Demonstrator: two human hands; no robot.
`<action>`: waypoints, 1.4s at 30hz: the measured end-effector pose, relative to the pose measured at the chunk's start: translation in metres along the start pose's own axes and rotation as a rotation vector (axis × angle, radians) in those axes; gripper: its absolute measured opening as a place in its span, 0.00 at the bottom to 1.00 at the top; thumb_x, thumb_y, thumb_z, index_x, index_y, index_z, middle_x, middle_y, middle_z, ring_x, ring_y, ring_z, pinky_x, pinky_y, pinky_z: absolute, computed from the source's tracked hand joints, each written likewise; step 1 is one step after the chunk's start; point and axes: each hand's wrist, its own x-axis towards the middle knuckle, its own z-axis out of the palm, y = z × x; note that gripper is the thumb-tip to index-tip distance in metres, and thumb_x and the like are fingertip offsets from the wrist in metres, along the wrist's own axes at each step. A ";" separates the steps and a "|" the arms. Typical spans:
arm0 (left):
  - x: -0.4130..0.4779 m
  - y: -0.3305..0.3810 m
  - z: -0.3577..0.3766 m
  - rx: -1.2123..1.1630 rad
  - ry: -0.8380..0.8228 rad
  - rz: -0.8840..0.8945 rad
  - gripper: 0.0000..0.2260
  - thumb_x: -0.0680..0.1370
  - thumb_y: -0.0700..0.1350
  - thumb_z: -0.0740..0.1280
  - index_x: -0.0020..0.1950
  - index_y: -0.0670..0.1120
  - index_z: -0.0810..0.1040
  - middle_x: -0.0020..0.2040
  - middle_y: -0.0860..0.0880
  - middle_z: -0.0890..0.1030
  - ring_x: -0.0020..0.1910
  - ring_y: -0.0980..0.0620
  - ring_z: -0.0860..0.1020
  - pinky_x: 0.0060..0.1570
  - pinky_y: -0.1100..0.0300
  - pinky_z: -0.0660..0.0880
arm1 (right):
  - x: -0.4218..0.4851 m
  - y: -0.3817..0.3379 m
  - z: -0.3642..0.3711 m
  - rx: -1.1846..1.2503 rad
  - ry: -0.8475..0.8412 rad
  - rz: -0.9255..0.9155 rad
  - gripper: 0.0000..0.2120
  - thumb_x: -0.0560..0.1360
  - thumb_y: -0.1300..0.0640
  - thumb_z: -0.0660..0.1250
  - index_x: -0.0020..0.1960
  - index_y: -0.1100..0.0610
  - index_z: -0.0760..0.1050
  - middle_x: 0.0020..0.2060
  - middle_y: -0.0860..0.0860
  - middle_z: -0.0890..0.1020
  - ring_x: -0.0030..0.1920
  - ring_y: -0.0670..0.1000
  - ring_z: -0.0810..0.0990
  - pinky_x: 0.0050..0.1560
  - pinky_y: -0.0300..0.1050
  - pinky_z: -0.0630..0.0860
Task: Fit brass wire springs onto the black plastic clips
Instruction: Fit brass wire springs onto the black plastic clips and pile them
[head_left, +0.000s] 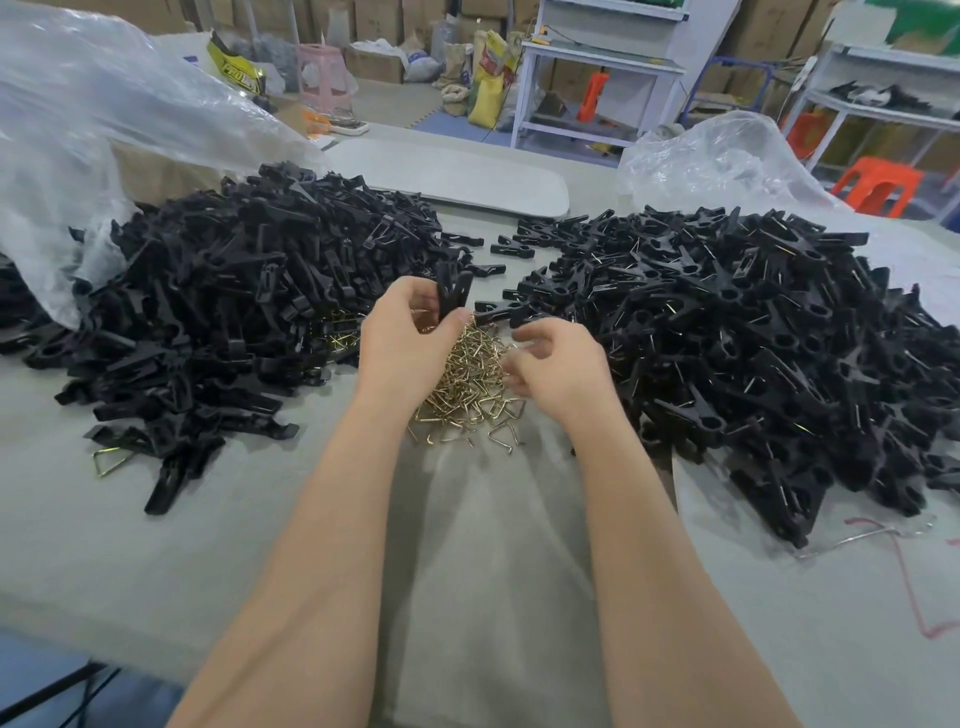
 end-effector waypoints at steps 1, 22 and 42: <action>0.000 -0.001 0.000 0.014 0.007 -0.010 0.08 0.74 0.46 0.72 0.48 0.52 0.74 0.42 0.60 0.76 0.43 0.64 0.74 0.46 0.68 0.70 | -0.002 -0.001 -0.005 -0.147 -0.002 -0.019 0.06 0.74 0.58 0.69 0.51 0.56 0.79 0.41 0.51 0.82 0.42 0.51 0.82 0.49 0.46 0.78; -0.002 -0.008 0.008 0.154 -0.063 0.067 0.08 0.74 0.48 0.71 0.47 0.53 0.73 0.43 0.57 0.78 0.43 0.54 0.79 0.45 0.58 0.73 | -0.003 -0.003 -0.001 -0.134 -0.097 -0.100 0.07 0.76 0.59 0.67 0.40 0.53 0.73 0.34 0.49 0.80 0.38 0.48 0.81 0.42 0.40 0.77; -0.007 -0.005 0.013 0.135 -0.228 0.181 0.04 0.75 0.41 0.71 0.47 0.48 0.76 0.39 0.58 0.77 0.39 0.63 0.75 0.43 0.73 0.71 | -0.001 -0.004 -0.003 0.680 0.111 0.011 0.06 0.76 0.67 0.65 0.46 0.59 0.78 0.37 0.54 0.82 0.34 0.45 0.81 0.37 0.35 0.78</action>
